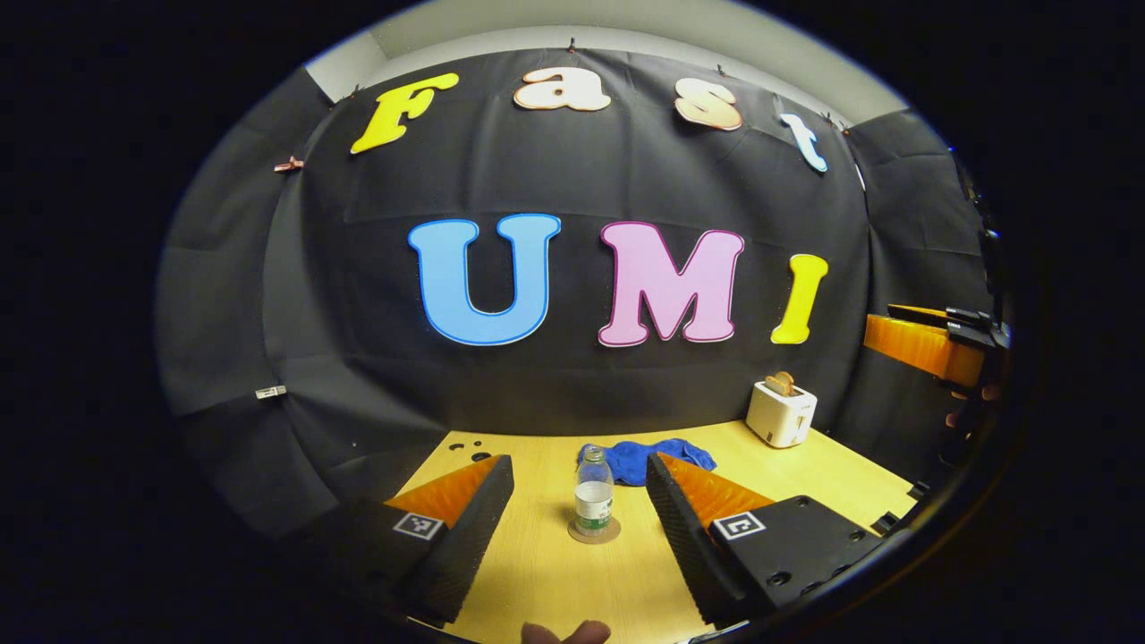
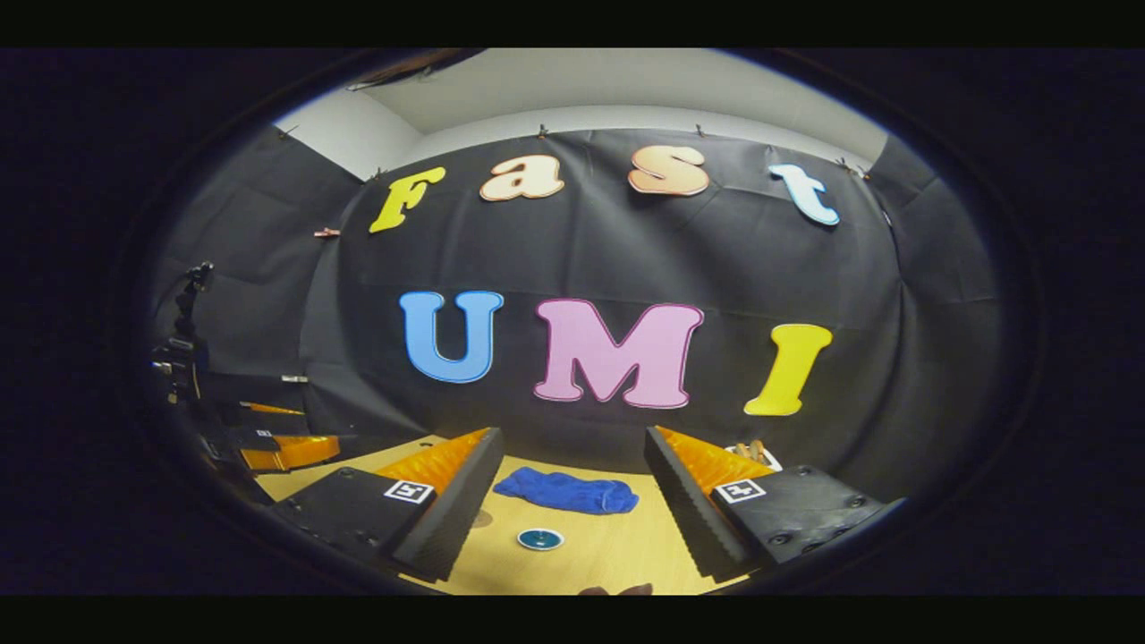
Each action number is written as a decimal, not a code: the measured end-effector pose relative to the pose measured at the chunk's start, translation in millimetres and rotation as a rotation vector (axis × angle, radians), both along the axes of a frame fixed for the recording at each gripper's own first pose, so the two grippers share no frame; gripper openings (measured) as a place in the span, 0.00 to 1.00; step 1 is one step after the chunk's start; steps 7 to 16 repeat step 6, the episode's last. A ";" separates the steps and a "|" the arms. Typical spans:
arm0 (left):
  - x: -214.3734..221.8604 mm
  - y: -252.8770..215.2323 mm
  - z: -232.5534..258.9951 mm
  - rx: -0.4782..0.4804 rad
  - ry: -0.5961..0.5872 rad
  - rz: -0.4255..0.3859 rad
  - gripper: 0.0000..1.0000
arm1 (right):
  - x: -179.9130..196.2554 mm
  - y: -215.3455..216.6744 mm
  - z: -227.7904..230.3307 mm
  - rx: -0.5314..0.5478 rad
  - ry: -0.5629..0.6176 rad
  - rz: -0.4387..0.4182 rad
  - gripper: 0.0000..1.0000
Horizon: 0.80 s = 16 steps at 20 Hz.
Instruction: Open the teacup lid with one hand, grasp the water bottle and pour water into the teacup with the other hand; after pouring, place the water bottle on the coaster and then close the teacup lid.
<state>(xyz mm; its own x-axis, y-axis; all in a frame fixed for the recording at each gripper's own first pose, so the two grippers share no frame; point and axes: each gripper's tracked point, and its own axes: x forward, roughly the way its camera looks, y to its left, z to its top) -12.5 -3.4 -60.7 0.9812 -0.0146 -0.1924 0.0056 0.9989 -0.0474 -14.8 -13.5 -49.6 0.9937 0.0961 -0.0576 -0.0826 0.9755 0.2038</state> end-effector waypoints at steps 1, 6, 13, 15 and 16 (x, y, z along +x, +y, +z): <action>-0.6 0.7 -0.4 0.007 0.000 -0.012 0.94 | -2.2 0.2 0.0 0.003 0.007 -0.010 0.96; -3.4 1.9 6.7 -0.019 -0.011 -0.040 0.94 | -5.1 -3.3 7.3 0.008 0.011 -0.060 0.98; -3.4 1.9 6.7 -0.019 -0.011 -0.040 0.94 | -5.1 -3.3 7.3 0.008 0.011 -0.060 0.98; -3.4 1.9 6.7 -0.019 -0.011 -0.040 0.94 | -5.1 -3.3 7.3 0.008 0.011 -0.060 0.98; -3.4 1.9 6.7 -0.019 -0.011 -0.040 0.94 | -5.1 -3.3 7.3 0.008 0.011 -0.060 0.98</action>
